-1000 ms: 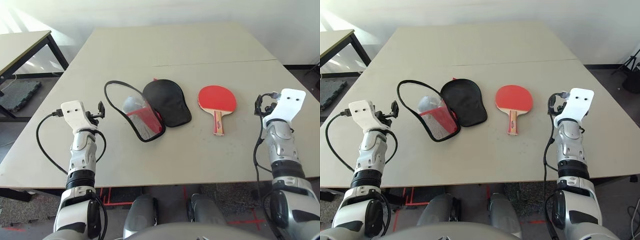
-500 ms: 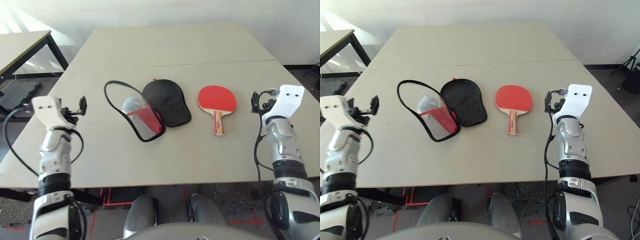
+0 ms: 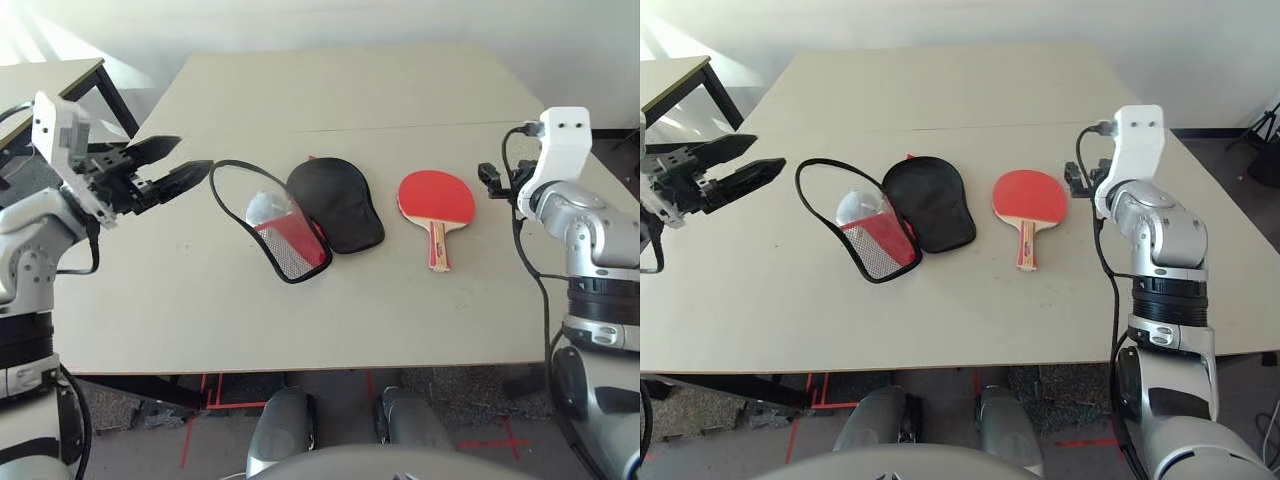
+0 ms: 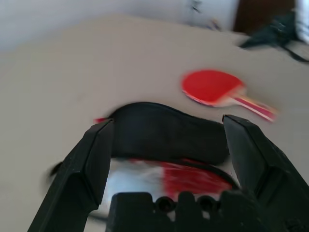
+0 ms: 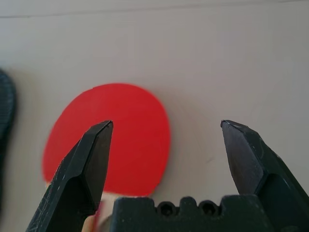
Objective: Store the ping-pong paddle in its case and zip it.
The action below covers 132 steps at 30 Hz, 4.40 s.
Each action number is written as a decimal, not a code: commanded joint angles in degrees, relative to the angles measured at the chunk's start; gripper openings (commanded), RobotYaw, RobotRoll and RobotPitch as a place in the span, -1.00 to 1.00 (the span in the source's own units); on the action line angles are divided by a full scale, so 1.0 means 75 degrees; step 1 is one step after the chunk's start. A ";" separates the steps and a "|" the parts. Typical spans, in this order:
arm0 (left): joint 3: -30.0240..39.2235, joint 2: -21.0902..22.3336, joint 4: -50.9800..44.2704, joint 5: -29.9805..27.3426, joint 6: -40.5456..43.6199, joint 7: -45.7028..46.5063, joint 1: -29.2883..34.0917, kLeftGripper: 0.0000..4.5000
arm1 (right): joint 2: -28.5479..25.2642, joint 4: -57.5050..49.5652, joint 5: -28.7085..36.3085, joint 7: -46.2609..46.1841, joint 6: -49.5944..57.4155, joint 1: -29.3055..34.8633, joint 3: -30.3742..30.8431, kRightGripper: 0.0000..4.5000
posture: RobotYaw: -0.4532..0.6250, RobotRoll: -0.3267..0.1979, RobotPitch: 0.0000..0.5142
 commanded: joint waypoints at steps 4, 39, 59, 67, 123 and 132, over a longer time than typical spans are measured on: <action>-0.0813 -0.0404 -0.0229 0.0237 0.0040 -0.0338 -0.0493 0.99 | 0.0669 -0.0484 0.0239 -0.0037 0.1680 -0.0507 0.0045 0.98 | -0.10 0.25 -0.83; -0.1375 -0.1319 -0.0445 0.1113 -0.0701 -0.0227 0.0413 0.99 | 0.2090 0.1145 -0.0720 -0.0692 0.1531 0.0539 0.0050 0.98 | -0.02 0.25 -0.83; -0.1364 -0.1501 -0.0280 0.1253 -0.0862 -0.0174 0.0331 1.00 | 0.2487 -0.0212 -0.0816 -0.0898 0.2314 0.1104 -0.0323 0.90 | -0.04 0.25 -0.80; -0.1345 -0.1474 -0.0209 0.1298 -0.0896 -0.0200 0.0318 1.00 | 0.2353 -0.0295 -0.0809 -0.0780 0.2191 0.0973 -0.0140 -0.20 | -0.03 0.25 -0.81; -0.0745 -0.1411 -0.0924 0.1108 -0.0612 0.0415 0.0867 1.00 | 0.3699 0.4632 -0.0643 -0.0033 -0.0593 -0.2270 0.1266 -0.53 | 0.15 0.25 -0.86; -0.0763 -0.1394 -0.0862 0.1126 -0.0603 0.0381 0.0799 1.00 | 0.3791 0.4784 -0.0607 -0.0231 -0.0838 -0.2220 0.1160 -0.53 | 0.15 0.25 -0.85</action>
